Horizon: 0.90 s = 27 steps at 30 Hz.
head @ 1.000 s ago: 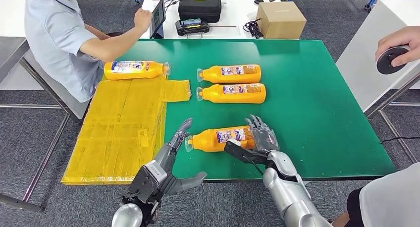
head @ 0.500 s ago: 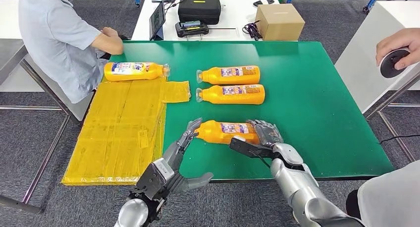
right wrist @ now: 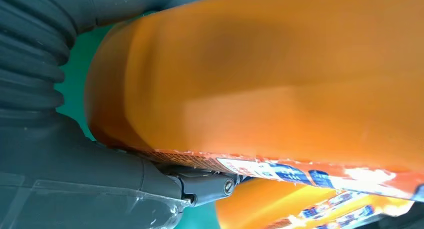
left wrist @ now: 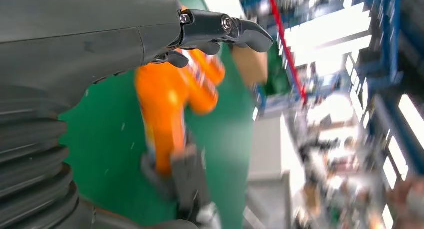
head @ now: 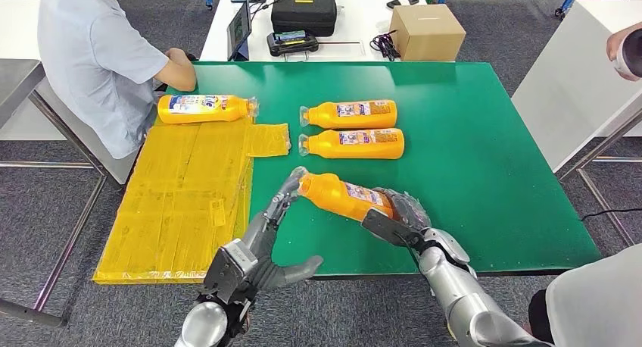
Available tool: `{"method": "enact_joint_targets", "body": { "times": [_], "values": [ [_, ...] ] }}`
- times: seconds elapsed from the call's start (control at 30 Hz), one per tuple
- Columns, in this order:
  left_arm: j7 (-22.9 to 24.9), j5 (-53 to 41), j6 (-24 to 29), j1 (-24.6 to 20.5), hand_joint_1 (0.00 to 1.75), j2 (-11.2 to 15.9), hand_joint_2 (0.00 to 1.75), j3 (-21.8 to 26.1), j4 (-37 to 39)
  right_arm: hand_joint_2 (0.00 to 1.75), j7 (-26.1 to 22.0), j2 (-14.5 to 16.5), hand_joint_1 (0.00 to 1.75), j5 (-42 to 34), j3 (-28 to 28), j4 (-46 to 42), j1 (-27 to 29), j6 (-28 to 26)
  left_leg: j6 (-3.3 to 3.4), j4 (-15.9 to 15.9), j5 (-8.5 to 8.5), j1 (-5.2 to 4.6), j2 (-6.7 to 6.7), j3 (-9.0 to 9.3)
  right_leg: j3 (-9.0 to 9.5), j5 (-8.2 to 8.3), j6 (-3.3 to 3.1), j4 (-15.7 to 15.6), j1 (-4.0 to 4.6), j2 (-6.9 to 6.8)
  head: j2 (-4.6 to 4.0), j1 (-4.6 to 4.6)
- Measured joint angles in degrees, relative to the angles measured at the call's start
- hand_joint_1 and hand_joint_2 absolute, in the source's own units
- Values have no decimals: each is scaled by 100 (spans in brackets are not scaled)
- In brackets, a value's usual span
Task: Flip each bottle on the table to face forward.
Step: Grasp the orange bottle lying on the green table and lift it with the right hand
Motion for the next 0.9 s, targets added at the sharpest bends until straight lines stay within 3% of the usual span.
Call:
{"method": "enact_joint_targets", "body": {
  "times": [0.13, 0.37, 0.47, 0.6, 0.9],
  "values": [
    [-176, 440, 662, 82, 0, 0, 175, 88, -219, 175, 119, 125, 175, -581, -162, -677, 439, 213, -1, 0, 1, 2, -4, -15, -8, 0, 0, 1, 1, -1, 0, 0],
    [-232, 802, 892, 144, 0, 0, 175, 153, -355, 175, 225, 200, 175, -749, -224, -1057, 655, 276, -1, 0, 2, 2, -6, -27, -18, 0, 0, 2, 1, -1, 0, 1],
    [-286, 1399, 1221, 341, 0, -2, 175, 337, -549, 175, 448, 381, 175, -888, -344, -1703, 998, 296, 2, 0, 6, 1, -7, -59, -46, 0, 0, 4, 0, -2, 0, 2],
    [258, 1862, 703, 431, 0, -17, 175, 483, -406, 175, 522, 626, 175, -878, -374, -2236, 1223, 433, 4, 0, 9, -1, -9, -89, -74, 0, 1, 4, -2, -4, 0, 1],
    [482, 2128, -49, 220, 0, -17, 175, 439, 361, 175, 432, 812, 175, -719, 79, -2295, 1186, 480, 4, 0, 9, 0, -10, -99, -84, 0, 1, 6, -2, -4, 0, 1]
  ]
}}
